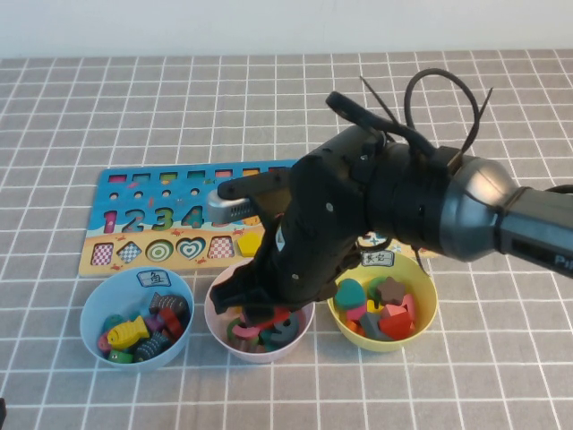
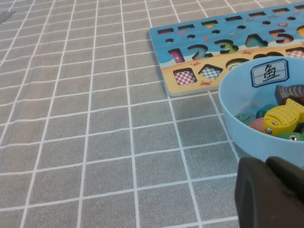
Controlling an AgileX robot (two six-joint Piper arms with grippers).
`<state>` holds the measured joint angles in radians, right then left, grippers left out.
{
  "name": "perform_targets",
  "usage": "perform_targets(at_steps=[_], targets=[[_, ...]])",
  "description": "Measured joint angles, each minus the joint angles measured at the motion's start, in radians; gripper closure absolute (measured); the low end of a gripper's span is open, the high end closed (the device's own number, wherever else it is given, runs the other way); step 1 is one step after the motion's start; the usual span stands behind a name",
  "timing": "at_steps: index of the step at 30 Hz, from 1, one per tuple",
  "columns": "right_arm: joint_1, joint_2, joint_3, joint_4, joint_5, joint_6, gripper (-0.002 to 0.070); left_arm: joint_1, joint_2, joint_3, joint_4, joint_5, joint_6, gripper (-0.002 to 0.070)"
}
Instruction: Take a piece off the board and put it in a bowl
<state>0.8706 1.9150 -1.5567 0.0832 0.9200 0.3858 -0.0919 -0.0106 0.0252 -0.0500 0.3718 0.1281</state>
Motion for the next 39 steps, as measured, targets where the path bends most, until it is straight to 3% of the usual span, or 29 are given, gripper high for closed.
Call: perform_targets(at_steps=[11, 21, 29, 34, 39], targets=[[0.008, 0.038, -0.001, -0.015, -0.013, 0.0, 0.0321, 0.0, 0.0, 0.0, 0.0, 0.0, 0.0, 0.0676], [0.008, 0.043, -0.001, -0.017, -0.029, 0.0, 0.0249, 0.0, 0.0, 0.0, 0.0, 0.0, 0.0, 0.0676], [0.01, 0.021, -0.001, -0.019, -0.031, 0.0, 0.0258, 0.0, 0.0, 0.0, 0.0, 0.0, 0.0, 0.0676], [0.032, -0.086, 0.042, -0.022, -0.069, 0.0, 0.04, 0.0, 0.0, 0.0, 0.0, 0.0, 0.0, 0.0676], [0.049, -0.255, 0.187, -0.022, -0.116, -0.103, 0.0629, 0.0, 0.0, 0.0, 0.0, 0.0, 0.0, 0.0676]])
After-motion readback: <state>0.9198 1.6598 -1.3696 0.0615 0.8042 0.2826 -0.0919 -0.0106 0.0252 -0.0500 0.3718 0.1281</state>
